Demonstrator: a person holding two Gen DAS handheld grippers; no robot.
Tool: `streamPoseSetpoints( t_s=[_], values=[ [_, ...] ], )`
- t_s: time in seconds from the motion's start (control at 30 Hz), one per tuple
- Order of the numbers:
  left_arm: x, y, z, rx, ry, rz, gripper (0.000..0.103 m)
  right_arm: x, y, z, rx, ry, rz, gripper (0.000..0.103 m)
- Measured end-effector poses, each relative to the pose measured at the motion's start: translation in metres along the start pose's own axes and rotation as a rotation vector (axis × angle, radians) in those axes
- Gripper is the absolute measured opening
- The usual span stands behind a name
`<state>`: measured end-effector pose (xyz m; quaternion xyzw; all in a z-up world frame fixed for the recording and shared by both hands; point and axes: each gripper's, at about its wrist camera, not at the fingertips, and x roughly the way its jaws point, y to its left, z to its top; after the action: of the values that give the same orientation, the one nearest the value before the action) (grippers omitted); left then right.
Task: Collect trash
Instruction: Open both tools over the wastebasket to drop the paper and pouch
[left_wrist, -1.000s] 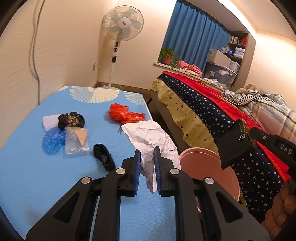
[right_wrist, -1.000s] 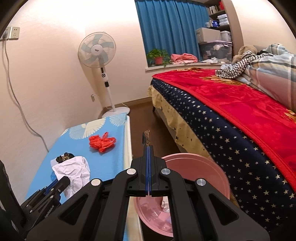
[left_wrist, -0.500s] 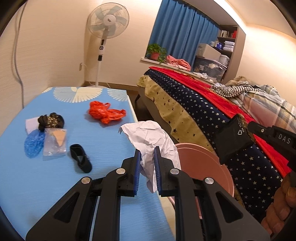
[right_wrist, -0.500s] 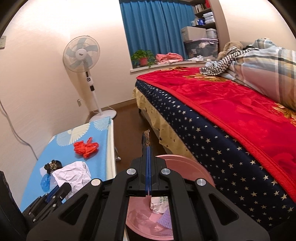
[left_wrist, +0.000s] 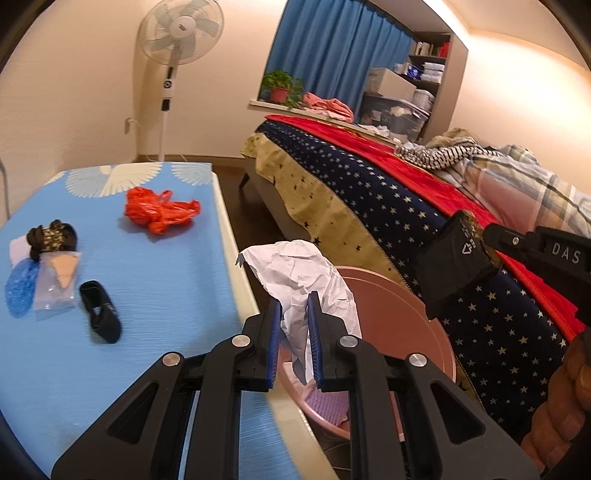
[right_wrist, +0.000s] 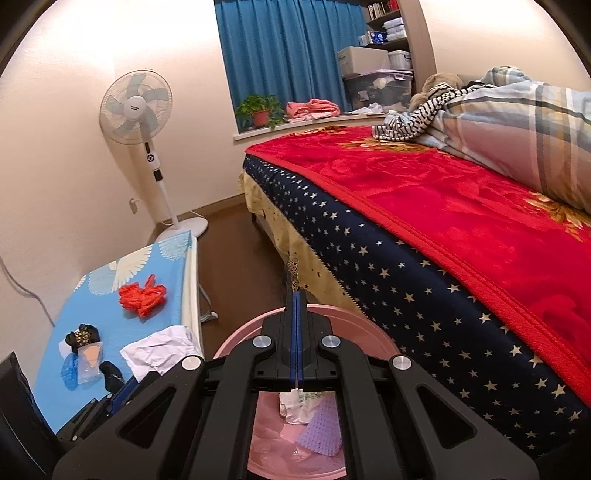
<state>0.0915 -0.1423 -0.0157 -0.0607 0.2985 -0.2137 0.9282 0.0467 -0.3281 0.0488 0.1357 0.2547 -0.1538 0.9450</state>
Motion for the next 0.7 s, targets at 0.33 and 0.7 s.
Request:
streamPoseSetpoints(
  t_s=[0.33,0.7],
  values=[
    [0.015,-0.018,-0.006,0.014,0.032,-0.057,0.014,0.001,-0.005,-0.001,0.003,0.002,-0.029,0.000],
    [0.022,-0.017,-0.007,0.005,0.072,-0.070,0.047,0.004,-0.019,-0.003,0.057,0.017,-0.095,0.052]
  ],
)
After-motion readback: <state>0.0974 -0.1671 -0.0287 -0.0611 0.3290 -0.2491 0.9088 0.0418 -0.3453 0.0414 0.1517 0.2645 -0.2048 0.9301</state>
